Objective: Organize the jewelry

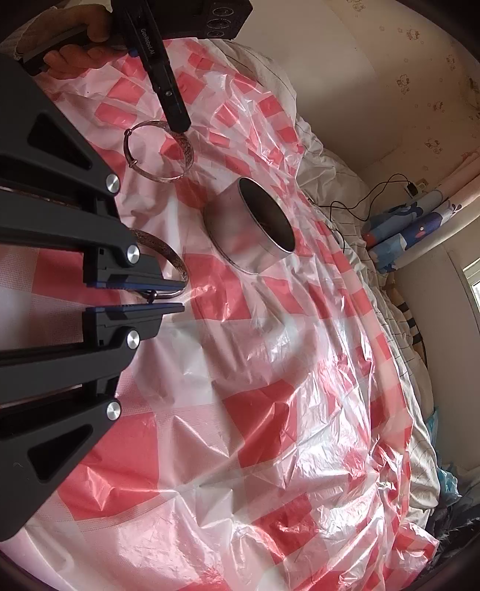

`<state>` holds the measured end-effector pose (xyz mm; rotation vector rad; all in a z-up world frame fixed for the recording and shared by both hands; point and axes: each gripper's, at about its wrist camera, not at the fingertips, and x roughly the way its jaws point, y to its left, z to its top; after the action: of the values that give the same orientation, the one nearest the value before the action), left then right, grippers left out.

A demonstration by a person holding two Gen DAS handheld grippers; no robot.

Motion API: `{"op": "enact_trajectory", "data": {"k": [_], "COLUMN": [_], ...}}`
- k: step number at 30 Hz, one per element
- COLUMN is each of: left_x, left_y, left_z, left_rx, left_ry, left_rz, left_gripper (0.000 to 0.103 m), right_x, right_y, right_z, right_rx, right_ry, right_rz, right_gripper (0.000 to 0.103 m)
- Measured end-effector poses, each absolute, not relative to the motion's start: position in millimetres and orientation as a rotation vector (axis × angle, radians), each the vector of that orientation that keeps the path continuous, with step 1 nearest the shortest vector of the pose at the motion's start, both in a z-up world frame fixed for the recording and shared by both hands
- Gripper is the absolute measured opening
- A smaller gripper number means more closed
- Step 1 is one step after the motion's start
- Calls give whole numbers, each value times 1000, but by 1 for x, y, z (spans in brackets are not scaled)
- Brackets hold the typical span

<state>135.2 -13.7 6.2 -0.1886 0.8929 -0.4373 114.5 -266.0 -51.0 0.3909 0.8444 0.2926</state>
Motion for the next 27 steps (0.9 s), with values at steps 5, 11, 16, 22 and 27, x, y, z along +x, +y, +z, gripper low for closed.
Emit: {"op": "enact_trajectory", "data": {"k": [5,11,16,22,27], "left_x": [133,133,133,135,138], "left_y": [-14,-16,-16,-18,-7], "left_z": [9,7,7,4,2], "left_rx": [-198,-194,-197,-200,-223], "left_ry": [885,889,888,895,918], "left_rz": [-443,-442,-444,-438,-436], "left_gripper": [3,3,1,1,1], "right_x": [115,115,116,116,118], "right_y": [-266,-267,-266,-266,-265], "right_z": [-55,-57,-59,-60,-62], "right_rx": [390,395,401,401,410], "right_ry": [857,865,872,876,899], "right_rz": [288,292,295,297,304], "right_gripper": [7,7,7,7,7]}}
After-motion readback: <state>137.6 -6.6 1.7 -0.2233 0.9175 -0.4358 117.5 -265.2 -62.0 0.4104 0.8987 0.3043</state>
